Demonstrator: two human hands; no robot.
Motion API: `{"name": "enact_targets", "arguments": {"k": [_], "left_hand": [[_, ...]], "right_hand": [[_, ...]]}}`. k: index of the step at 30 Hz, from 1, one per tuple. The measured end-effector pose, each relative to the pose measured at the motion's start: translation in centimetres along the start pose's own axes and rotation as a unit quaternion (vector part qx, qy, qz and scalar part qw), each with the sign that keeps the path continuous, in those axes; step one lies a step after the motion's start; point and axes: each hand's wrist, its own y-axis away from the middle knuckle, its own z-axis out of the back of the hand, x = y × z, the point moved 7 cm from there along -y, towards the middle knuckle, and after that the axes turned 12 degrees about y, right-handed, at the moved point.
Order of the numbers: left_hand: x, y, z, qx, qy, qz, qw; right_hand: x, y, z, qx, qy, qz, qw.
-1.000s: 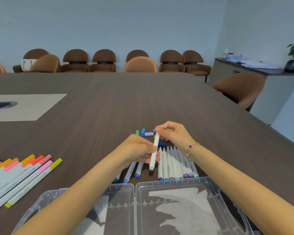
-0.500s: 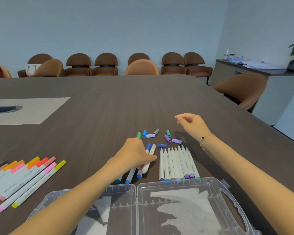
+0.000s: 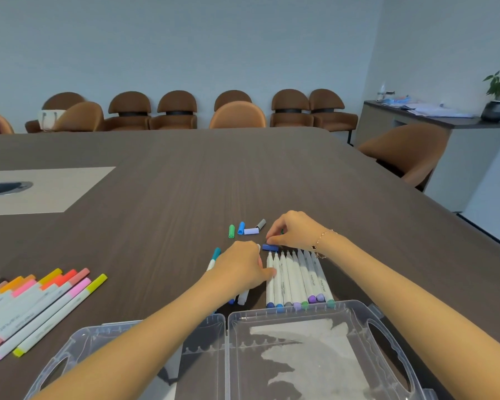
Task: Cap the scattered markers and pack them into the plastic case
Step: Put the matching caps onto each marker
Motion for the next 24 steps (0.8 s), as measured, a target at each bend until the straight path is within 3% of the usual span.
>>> {"name": "enact_targets", "arguments": {"k": [13,16,20,24], "left_hand": [[-2.1,-0.4,-0.2,0.035,-0.027,0.011,0.999],[-1.2,-0.8,1.0,0.031,0.041,0.016,0.999],[0.3,-0.5,2.9,0.041,0.145,0.002,0.989],[1.0,-0.1,3.0,0.066,0.279,0.031,0.958]], "right_hand": [[-0.8,-1.4,-0.5,0.012,0.059,0.007,0.998],[-2.3,-0.8,0.8,-0.044,-0.072,-0.029,0.996],[-3.7,0.8,2.3,-0.095,-0.317,-0.063,0.942],[-3.9,1.6,2.2,-0.099,-0.419,-0.066,0.900]]}}
